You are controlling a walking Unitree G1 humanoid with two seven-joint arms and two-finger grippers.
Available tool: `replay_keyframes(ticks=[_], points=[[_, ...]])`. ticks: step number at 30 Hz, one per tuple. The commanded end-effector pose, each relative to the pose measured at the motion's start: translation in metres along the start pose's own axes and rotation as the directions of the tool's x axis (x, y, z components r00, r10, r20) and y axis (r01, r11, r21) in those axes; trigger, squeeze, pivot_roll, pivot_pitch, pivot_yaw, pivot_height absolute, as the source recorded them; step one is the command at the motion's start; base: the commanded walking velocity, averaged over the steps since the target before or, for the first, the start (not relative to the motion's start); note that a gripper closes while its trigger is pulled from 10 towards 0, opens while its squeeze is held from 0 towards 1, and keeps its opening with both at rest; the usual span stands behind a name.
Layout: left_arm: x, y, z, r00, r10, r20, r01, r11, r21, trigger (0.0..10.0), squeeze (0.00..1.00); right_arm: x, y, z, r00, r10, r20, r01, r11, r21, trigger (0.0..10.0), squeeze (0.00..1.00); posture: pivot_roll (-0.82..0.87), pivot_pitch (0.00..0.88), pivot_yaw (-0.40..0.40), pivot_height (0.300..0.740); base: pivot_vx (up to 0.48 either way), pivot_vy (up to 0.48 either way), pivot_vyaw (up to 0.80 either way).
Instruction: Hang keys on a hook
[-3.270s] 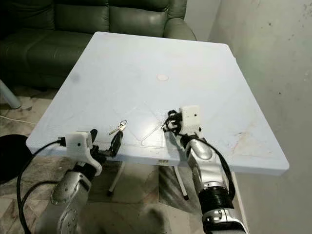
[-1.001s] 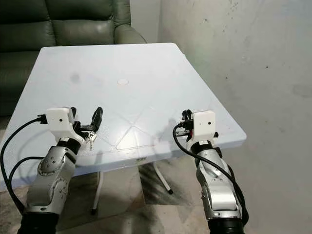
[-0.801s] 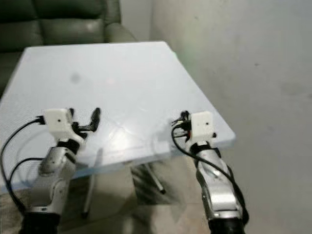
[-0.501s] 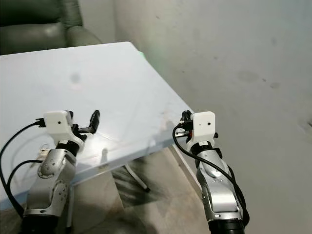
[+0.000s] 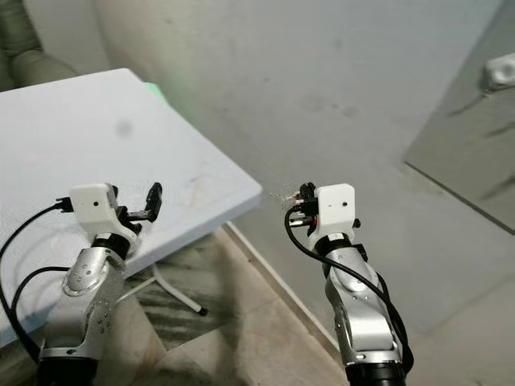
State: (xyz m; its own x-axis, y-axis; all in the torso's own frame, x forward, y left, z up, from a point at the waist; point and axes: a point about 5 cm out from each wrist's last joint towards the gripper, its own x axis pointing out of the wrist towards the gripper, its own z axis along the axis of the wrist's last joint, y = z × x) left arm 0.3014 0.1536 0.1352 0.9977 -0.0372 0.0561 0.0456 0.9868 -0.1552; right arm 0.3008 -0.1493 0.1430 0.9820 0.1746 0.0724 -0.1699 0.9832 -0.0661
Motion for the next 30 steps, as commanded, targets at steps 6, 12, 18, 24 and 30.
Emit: replay_keyframes(ticks=[6, 12, 18, 24, 30], points=[[0.0015, -0.0010, 0.0026, 1.000, -0.009, 0.002, 0.009, 1.000, 0.017, 10.0, 0.00, 0.0014, -0.0016, 0.0045, 1.000, -0.022, 0.018, 0.021, 1.000, 0.003, 10.0, 0.00, 0.04, 0.050, -0.046, 0.732, 0.000, 0.000, -0.76], [0.0033, -0.0025, 0.0032, 1.000, -0.018, 0.000, 0.018, 1.000, 0.006, 10.0, 0.00, 0.0029, -0.0021, 0.0055, 0.999, -0.026, 0.022, 0.026, 1.000, 0.005, 10.0, 0.00, 0.04, 0.046, -0.042, 0.732, 0.000, 0.000, -0.76], [0.0028, -0.0034, 0.0011, 1.000, -0.024, -0.018, 0.024, 1.000, -0.010, 10.0, 0.00, 0.0027, -0.0019, 0.0055, 0.999, -0.030, 0.024, 0.030, 1.000, 0.009, 10.0, 0.00, 0.04, 0.045, -0.039, 0.732, 0.000, 0.320, -0.76], [0.0024, -0.0034, 0.0004, 1.000, -0.016, -0.020, 0.017, 1.000, 0.008, 10.0, 0.00, 0.0025, -0.0007, 0.0046, 0.999, -0.030, 0.023, 0.030, 0.999, 0.012, 10.0, 0.00, 0.04, 0.043, -0.038, 0.732, 0.000, 0.213, -0.76], [0.0017, -0.0045, -0.0009, 0.999, -0.016, -0.028, 0.017, 1.000, 0.011, 10.0, 0.00, 0.0021, -0.0006, 0.0044, 0.999, -0.030, 0.022, 0.029, 0.999, 0.012, 10.0, 0.00, 0.04, 0.043, -0.039, 0.732, 0.000, 0.000, -0.76]])
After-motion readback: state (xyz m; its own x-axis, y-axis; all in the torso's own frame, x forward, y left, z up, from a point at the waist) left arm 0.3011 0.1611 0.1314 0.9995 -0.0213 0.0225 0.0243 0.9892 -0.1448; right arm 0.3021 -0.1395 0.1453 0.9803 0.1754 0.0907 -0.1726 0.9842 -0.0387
